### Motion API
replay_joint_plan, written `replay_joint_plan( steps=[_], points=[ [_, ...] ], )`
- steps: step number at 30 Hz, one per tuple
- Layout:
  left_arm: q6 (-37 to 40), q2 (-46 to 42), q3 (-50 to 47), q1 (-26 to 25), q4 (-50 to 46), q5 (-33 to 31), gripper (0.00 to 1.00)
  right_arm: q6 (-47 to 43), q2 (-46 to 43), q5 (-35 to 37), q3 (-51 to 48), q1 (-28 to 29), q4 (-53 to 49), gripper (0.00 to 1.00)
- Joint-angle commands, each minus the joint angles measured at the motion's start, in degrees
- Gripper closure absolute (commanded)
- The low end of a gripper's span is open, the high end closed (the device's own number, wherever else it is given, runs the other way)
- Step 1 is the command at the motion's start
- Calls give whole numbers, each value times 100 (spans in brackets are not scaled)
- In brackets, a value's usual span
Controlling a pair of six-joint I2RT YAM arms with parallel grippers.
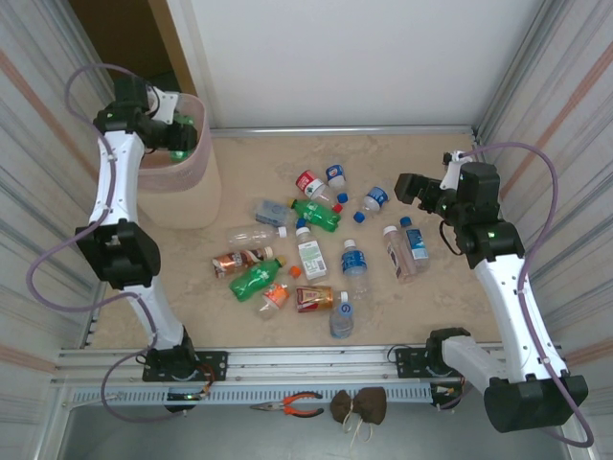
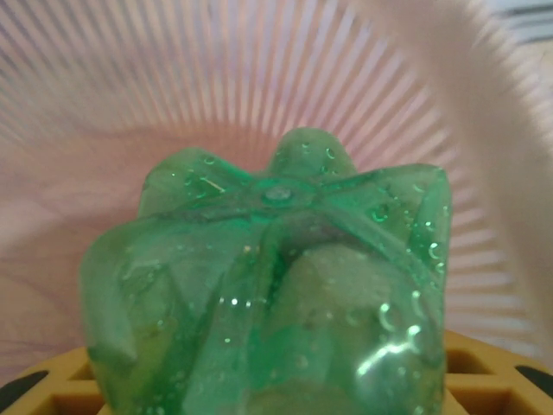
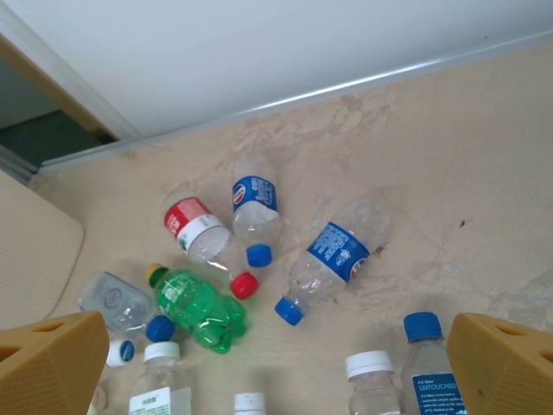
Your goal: Put the plastic bottles in the bin
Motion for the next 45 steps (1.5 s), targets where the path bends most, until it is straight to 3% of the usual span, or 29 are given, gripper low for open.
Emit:
replay_joint_plan(
  steps=[1,16,26,31,39,45],
  points=[
    [160,143,-247,35,-175,-18,58,-67,-84,46,-122,47,49,1],
    [171,1006,-838,33,-173,-57,52,-15,-200,80,-316,80,57,1],
    [159,1503,-605,31,-290,-151,34,24,-113,19,-382,90,-33,1],
    [116,1295,-609,34,-270,-98,26,16,37,-37,-312,99,-184,1],
    [37,618,-652,52,-152,81,25,-114,662,69,-95,99,-697,1],
    [-223,1,-783,256,117,697,25,-322,1263,208,1,99,-987,1]
  ],
)
